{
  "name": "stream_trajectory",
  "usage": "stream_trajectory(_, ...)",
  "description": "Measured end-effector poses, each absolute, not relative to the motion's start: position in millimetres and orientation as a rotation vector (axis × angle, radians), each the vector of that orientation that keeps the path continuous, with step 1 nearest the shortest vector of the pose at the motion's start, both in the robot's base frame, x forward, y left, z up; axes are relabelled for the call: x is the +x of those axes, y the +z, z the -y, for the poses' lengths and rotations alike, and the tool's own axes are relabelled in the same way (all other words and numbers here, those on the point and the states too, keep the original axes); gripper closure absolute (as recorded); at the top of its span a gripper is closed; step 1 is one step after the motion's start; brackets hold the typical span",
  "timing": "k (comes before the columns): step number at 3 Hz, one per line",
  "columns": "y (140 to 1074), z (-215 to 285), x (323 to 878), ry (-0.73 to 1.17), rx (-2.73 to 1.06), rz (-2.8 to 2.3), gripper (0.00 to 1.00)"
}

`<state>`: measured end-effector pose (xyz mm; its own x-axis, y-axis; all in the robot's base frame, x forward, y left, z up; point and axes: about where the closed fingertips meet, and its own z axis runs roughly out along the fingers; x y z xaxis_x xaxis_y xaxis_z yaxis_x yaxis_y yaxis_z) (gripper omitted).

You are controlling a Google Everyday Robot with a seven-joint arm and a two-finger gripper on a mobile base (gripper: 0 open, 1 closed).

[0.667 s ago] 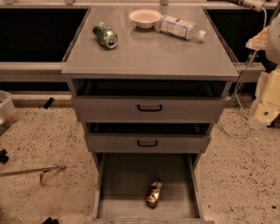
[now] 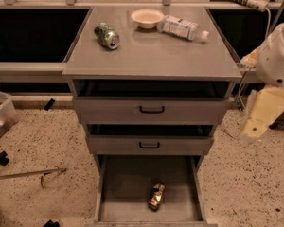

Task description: Pick orange can from bottom drawer and place on counter

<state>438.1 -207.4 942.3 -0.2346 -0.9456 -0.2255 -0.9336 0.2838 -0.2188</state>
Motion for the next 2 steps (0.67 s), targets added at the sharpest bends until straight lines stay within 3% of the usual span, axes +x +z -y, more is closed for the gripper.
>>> stream_trajectory(2, 795.5, 154.1, 446.6, 0.006, -1.677, -2.301, 0.0)
